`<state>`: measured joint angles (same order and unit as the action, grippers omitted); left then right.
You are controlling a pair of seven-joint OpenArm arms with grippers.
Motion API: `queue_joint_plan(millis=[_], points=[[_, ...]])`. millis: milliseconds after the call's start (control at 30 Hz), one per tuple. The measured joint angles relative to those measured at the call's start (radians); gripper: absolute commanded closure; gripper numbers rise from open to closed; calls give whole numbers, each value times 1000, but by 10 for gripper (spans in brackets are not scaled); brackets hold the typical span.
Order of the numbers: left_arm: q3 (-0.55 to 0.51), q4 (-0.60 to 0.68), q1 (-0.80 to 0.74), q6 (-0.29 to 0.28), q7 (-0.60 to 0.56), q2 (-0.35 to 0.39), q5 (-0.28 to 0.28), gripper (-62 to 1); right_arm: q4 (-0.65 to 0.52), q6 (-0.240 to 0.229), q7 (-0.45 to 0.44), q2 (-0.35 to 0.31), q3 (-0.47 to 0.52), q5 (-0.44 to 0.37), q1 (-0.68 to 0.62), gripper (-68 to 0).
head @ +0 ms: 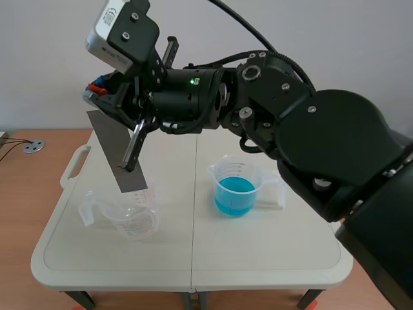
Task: Hold the metal plate by the orange handle, dip it into the blue solution, take it out and point at it, then put the plate back in the beaker on the left.
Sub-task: 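Put the plate into the left beaker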
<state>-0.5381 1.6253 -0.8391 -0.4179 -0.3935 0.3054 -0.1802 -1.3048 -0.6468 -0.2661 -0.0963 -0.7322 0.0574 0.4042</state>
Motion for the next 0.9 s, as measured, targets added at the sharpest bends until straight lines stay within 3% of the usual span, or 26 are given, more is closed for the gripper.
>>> queue_joint_plan(millis=[800,900], points=[[0,0,0,0,3,0,0,-49,227,1,-95,18,-82,22,-1,-11],[0,0,0,0,3,0,0,-49,241,35,-96,19,-82,22,-1,-11]])
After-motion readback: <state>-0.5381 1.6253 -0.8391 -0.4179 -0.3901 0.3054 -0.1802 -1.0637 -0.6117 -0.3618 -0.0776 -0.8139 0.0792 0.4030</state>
